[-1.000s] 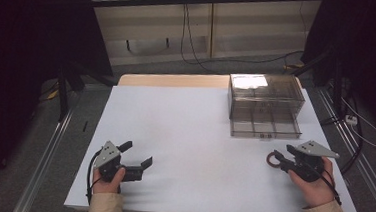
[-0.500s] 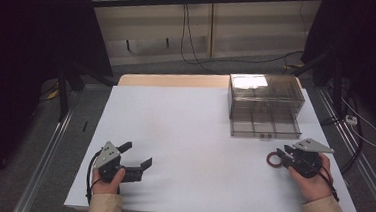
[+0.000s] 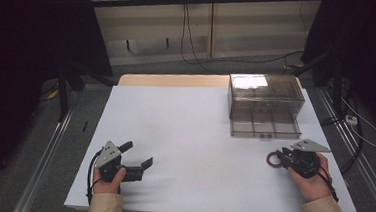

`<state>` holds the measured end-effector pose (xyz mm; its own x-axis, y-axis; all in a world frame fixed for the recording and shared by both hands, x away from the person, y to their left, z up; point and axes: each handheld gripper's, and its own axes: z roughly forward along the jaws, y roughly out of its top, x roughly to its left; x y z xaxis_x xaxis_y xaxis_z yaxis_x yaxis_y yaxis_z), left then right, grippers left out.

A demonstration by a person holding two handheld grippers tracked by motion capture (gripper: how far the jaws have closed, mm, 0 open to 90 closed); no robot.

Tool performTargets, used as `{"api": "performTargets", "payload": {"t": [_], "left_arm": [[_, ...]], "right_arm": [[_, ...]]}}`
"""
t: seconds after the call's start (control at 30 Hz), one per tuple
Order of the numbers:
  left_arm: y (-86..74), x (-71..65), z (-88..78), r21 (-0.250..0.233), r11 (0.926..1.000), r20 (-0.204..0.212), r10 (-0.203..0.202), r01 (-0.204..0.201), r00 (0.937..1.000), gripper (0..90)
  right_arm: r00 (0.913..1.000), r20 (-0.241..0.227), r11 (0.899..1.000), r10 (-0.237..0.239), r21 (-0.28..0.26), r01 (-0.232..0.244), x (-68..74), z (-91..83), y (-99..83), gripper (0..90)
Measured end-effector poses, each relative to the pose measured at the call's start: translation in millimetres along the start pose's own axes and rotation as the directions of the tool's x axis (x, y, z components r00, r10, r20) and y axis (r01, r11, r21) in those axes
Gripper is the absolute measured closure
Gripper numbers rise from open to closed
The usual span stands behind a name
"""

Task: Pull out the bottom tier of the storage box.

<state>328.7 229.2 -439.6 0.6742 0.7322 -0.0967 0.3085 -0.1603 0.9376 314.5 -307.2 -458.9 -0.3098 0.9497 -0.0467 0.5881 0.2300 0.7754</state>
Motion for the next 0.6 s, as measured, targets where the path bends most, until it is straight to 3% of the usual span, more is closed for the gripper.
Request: {"api": "performTargets", "payload": {"t": [0.33,0.6], "left_arm": [[0.1,0.1,-0.2,-0.001,1.0000,-0.001,0.002,-0.002,1.0000,2.8],[0.3,0.3,-0.4,-0.004,1.0000,-0.001,0.001,-0.001,1.0000,2.8]], "right_arm": [[0.9997,-0.025,1.000,0.003,0.005,-0.003,-1.0,-1.3,0.3,85.0],[0.9993,-0.035,1.000,0.012,-0.005,-0.012,-2.5,-6.3,2.9,85.8]]}}
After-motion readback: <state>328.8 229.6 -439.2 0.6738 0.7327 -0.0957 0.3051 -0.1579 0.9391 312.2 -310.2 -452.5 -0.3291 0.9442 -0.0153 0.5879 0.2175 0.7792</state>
